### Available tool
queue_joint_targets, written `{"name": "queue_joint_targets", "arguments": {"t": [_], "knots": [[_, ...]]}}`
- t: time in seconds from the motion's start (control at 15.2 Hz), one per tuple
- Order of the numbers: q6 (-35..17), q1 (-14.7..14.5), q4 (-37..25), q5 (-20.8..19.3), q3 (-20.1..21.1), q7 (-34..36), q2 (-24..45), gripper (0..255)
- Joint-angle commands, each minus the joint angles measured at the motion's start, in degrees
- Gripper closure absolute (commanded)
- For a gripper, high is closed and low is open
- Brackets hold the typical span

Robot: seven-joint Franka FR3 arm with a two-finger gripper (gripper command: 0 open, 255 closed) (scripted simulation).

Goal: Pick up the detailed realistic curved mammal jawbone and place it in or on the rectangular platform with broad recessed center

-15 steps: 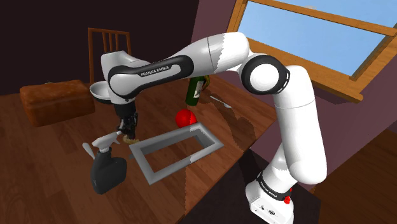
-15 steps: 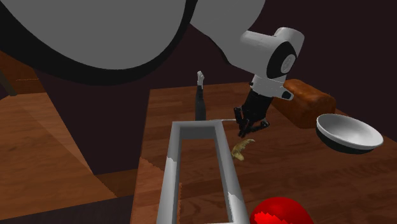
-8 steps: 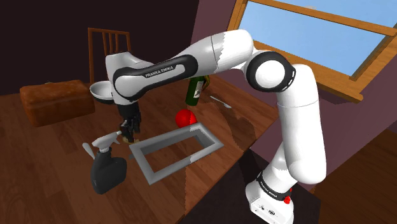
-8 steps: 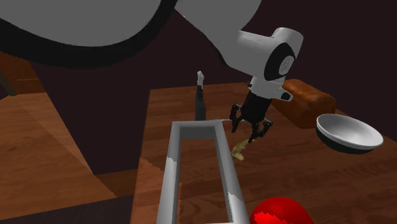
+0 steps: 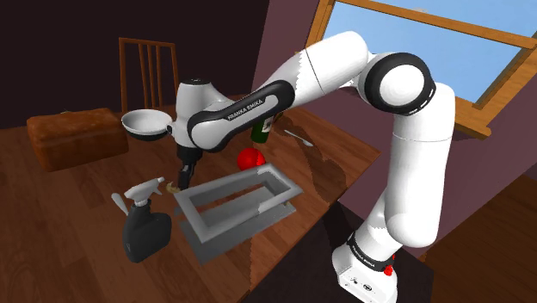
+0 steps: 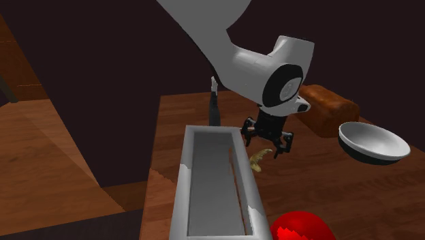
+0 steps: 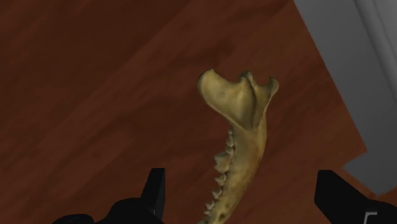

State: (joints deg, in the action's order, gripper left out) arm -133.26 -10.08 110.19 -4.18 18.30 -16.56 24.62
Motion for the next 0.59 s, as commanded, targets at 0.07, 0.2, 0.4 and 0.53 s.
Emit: {"name": "queue_joint_targets", "arguments": {"t": [0.07, 0.2, 0.4, 0.53], "knots": [[-1.5, -0.6, 0.7, -0.6, -0.4, 0.2, 3.3, 0], [-1.5, -0.7, 0.7, -0.5, -0.5, 0.1, 3.3, 0], [-1.5, -0.8, 0.7, -0.4, -0.6, 0.1, 3.3, 0], [-1.5, -0.8, 0.7, -0.4, -0.6, 0.1, 3.3, 0]]}}
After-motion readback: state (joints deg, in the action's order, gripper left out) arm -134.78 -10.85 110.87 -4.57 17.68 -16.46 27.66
